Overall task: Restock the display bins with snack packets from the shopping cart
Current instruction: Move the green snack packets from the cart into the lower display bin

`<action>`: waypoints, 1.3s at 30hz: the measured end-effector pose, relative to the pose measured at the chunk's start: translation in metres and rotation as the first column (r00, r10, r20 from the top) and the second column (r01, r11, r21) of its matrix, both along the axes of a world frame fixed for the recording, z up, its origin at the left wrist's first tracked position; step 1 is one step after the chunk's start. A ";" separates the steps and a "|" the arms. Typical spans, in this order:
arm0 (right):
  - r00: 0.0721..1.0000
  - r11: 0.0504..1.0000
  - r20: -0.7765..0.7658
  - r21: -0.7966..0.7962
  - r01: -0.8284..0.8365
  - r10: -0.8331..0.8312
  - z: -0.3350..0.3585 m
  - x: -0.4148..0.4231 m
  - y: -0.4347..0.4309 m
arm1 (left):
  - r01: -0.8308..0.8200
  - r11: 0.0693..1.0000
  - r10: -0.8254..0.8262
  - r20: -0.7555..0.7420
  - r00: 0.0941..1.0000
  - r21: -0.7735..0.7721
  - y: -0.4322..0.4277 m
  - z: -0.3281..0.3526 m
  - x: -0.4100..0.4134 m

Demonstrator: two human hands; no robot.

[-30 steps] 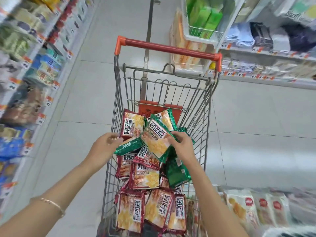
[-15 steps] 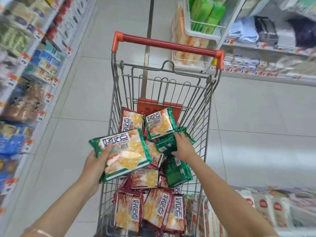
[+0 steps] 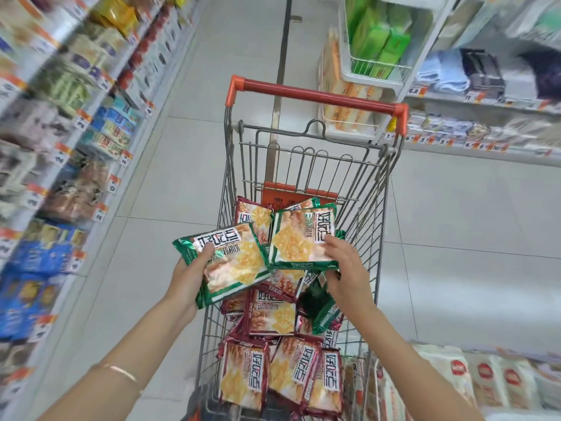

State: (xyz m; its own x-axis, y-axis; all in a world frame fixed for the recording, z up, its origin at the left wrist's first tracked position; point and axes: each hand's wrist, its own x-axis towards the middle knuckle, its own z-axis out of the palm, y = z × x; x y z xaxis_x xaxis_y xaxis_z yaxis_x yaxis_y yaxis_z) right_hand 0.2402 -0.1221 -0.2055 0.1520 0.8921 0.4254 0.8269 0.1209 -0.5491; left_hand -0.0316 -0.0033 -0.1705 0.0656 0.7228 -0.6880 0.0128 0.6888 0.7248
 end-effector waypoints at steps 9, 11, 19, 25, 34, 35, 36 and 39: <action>0.848 0.906 0.320 -0.108 -0.410 0.422 0.065 -0.036 -0.014 | 0.423 0.877 -0.411 0.099 0.906 -0.227 0.009 0.036 -0.013; 0.803 0.876 0.362 -0.091 -0.474 0.473 0.067 -0.047 -0.015 | 0.501 0.833 -0.489 0.111 0.865 -0.236 0.011 0.046 -0.014; 0.930 0.966 -0.288 -0.182 0.181 -0.229 0.104 -0.073 -0.067 | 0.805 0.575 -0.780 0.199 0.593 -0.145 -0.005 0.082 0.009; 0.351 0.800 -0.731 -0.593 0.096 -0.584 0.119 -0.100 -0.135 | 0.864 0.501 -0.864 0.089 0.496 0.053 -0.043 0.083 0.076; 0.038 0.497 -0.777 -0.364 0.787 -0.629 0.171 -0.087 -0.300 | 0.915 -0.287 -0.957 -0.124 -0.261 0.285 -0.222 0.161 0.197; 0.034 0.448 -0.750 -0.357 0.820 -0.660 0.178 -0.080 -0.320 | 0.892 -0.328 -0.944 -0.088 -0.317 0.310 -0.243 0.169 0.209; 0.026 0.402 -0.730 -0.346 0.848 -0.683 0.187 -0.073 -0.339 | 0.867 -0.365 -0.929 -0.074 -0.362 0.339 -0.265 0.180 0.218; -0.006 0.307 -0.707 -0.314 0.898 -0.707 0.199 -0.045 -0.396 | 0.803 -0.406 -0.907 -0.085 -0.413 0.437 -0.322 0.183 0.259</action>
State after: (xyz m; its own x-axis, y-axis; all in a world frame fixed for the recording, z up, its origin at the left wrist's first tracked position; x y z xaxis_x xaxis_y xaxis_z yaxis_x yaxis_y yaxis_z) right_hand 0.1949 -0.5182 -0.0070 0.9874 -0.1049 -0.1185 -0.1374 -0.1977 -0.9706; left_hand 0.2277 -0.3255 0.0127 0.8494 -0.4302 -0.3058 0.2353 -0.2101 0.9490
